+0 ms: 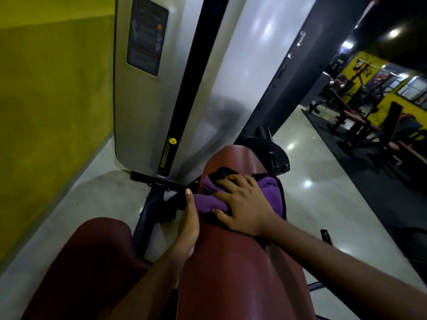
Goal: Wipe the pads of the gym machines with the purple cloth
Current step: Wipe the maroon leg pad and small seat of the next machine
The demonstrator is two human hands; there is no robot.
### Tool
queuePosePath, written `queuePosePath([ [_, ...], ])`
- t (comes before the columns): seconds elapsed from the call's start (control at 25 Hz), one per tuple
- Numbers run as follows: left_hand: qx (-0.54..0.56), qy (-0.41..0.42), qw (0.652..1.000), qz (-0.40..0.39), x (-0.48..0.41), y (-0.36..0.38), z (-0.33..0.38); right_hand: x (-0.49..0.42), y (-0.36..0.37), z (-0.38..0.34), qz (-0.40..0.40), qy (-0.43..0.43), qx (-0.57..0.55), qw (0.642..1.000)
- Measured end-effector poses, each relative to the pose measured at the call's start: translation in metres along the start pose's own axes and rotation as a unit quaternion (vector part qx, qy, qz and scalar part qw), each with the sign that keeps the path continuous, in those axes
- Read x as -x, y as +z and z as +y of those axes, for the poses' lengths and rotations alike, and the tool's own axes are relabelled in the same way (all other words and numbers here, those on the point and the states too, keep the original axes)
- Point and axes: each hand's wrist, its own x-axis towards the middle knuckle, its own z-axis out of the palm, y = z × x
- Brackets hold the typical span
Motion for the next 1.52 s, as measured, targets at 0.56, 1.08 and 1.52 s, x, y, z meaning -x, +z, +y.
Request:
queuePosePath([
  [0.56,-0.189,0.016,0.982,0.015,-0.067,0.037,0.012,-0.088,0.037,0.102,0.025,0.113,-0.101,0.988],
  [1.08,-0.22,0.039,0.973,-0.053,-0.053,0.03,0.021,-0.072,0.026,0.069,-0.024,0.393,-0.065,0.917],
  [1.52,-0.32,0.272,0.858,-0.295,-0.003,-0.06,0.027,-0.002,-0.032,-0.102,-0.049,0.623,0.024,0.78],
])
